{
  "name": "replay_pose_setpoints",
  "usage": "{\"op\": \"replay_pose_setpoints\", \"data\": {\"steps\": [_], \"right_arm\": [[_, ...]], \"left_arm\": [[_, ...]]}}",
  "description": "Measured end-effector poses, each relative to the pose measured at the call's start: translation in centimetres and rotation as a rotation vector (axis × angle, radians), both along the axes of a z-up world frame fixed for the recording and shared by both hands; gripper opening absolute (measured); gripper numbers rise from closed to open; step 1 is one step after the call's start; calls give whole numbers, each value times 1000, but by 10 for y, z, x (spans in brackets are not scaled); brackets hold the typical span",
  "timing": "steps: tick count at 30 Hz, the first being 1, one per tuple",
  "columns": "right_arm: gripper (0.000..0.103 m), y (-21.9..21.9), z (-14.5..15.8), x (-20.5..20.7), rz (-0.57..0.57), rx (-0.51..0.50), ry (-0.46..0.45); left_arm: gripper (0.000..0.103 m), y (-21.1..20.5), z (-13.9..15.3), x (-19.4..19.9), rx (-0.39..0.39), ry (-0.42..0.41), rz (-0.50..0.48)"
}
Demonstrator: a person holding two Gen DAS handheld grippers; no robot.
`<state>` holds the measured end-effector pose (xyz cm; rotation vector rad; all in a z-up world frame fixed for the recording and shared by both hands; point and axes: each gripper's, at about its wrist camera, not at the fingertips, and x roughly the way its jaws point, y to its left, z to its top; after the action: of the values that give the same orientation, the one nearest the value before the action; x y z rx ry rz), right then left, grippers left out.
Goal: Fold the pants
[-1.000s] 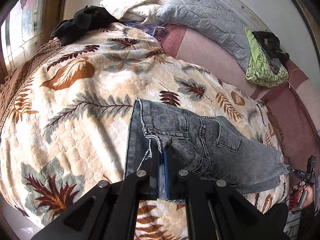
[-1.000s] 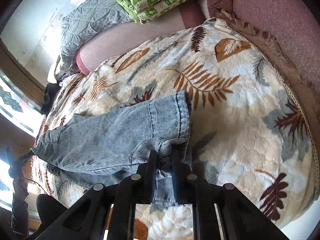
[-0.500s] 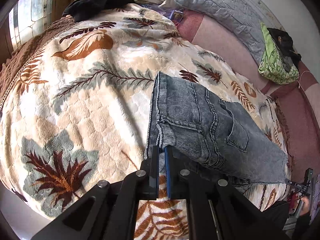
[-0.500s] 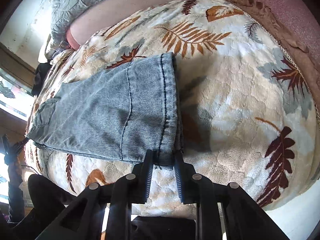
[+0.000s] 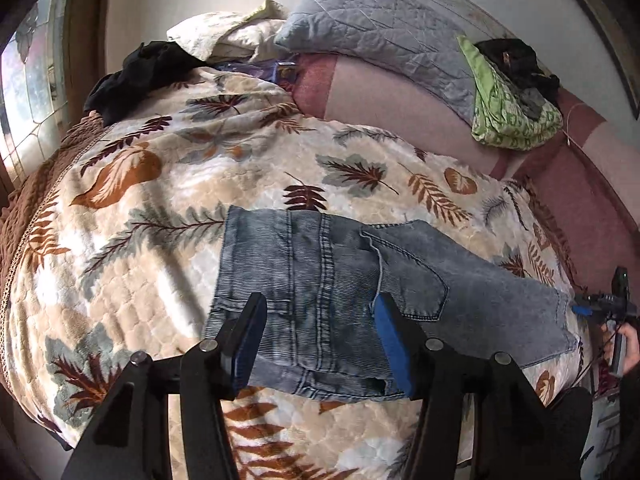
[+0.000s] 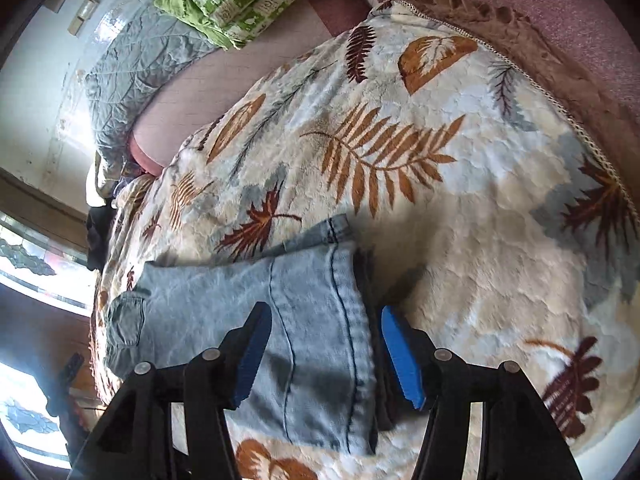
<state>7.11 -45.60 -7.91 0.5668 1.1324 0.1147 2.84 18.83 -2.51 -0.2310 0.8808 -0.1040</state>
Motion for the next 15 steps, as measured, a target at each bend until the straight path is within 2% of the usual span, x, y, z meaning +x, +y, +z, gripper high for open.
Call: {"op": "replay_pose_setpoints", "data": {"steps": [2, 4, 5, 7, 11, 14, 15], "right_arm": [[59, 2, -9, 17, -10, 25, 17], [26, 13, -13, 30, 28, -39, 42], [12, 18, -15, 34, 42, -75, 58], [12, 26, -5, 38, 71, -162, 28], [11, 36, 14, 51, 101, -298, -52], [12, 38, -22, 62, 121, -369, 47], [15, 35, -37, 61, 117, -348, 92]], "left_arm": [[57, -22, -19, 9, 55, 18, -12], [57, -35, -44, 17, 137, 63, 2], [57, -36, -57, 20, 151, 105, 15], [57, -36, -78, 22, 145, 155, 21], [57, -36, -79, 17, 153, 129, 14], [57, -35, -79, 18, 142, 130, 16], [57, -35, -79, 18, 144, 131, 16]]}}
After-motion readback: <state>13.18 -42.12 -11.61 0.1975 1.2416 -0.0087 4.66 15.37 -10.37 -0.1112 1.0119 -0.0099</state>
